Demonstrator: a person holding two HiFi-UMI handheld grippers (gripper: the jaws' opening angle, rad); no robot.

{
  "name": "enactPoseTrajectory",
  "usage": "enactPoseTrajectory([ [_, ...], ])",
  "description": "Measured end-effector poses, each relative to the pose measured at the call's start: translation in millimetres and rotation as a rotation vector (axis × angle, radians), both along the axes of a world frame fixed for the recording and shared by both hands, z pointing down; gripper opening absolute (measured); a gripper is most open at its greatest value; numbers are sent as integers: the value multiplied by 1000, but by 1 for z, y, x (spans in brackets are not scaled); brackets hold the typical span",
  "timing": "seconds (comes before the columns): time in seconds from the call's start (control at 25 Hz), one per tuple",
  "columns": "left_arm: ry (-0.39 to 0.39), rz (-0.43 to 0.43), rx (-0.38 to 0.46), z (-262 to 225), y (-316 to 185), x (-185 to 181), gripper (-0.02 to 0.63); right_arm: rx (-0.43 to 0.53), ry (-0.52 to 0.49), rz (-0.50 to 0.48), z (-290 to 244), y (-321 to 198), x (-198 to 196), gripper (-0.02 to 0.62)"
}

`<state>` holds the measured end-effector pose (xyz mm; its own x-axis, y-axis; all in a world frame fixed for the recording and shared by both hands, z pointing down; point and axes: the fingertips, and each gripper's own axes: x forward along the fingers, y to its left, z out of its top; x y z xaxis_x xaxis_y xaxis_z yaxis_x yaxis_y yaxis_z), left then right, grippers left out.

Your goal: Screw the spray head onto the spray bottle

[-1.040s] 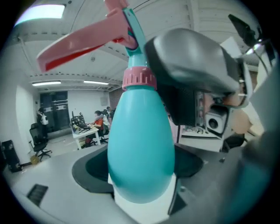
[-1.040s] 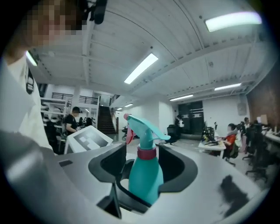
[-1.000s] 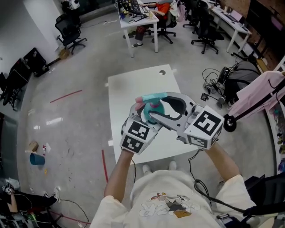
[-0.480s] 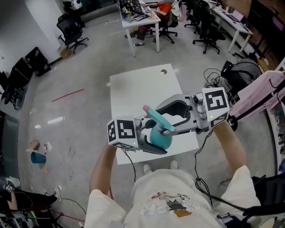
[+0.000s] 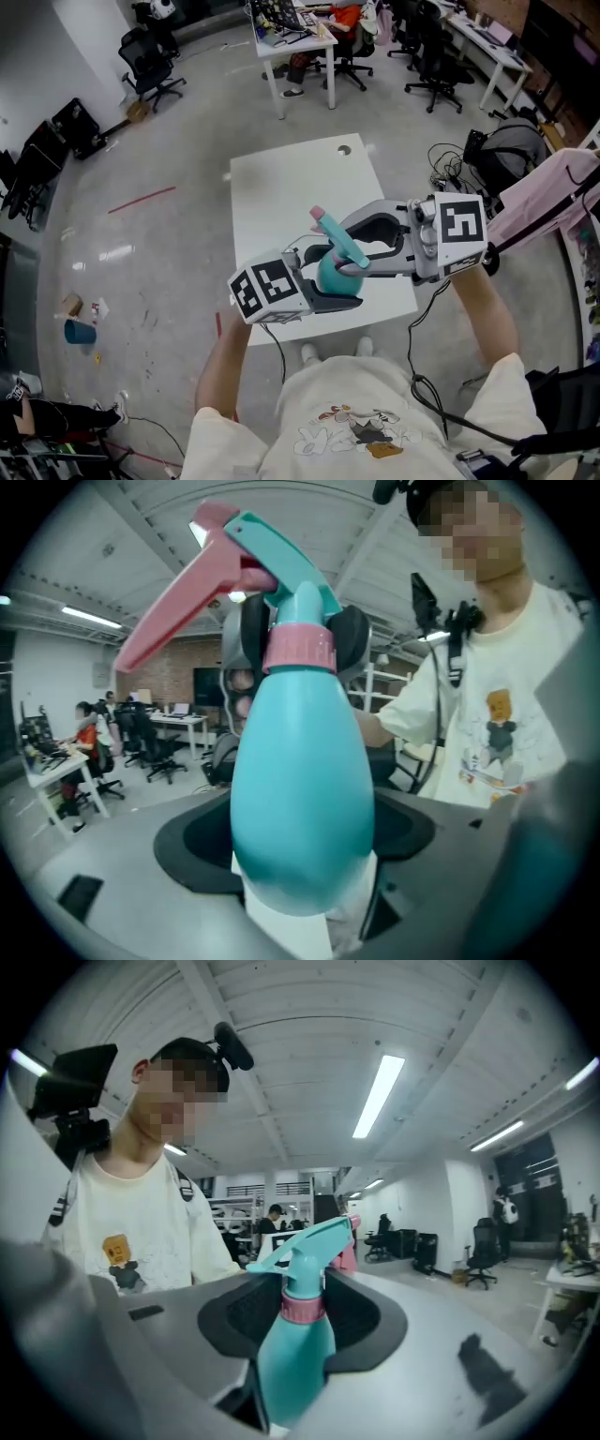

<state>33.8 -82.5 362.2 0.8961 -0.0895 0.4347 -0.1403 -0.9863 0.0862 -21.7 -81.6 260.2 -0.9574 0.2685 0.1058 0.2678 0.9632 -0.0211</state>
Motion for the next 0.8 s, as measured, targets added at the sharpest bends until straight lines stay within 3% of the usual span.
enactPoseTrajectory([
  [0.2, -137, -535, 148, 4, -64, -25, 405, 17, 40, 394, 3, -48, -4, 144],
  [0.28, -145, -656, 194, 4, -79, -31, 405, 19, 25, 543, 3, -61, -5, 144],
  [0.36, -125, -698, 197, 3, -85, -31, 405, 69, 22, 637, 3, -64, -8, 144],
  [0.44, -93, -692, 179, 1, -85, -28, 405, 90, 23, 659, 2, -63, -10, 144],
  [0.56, -60, -613, 159, 2, -77, -24, 405, -2, 13, 563, 2, -53, -5, 176],
  [0.68, 6, -437, 101, 1, -61, -18, 405, -76, 2, 393, 0, -40, 14, 209],
  [0.8, 66, -205, 61, -8, -37, -19, 405, -55, -3, 251, -9, -36, 35, 225],
])
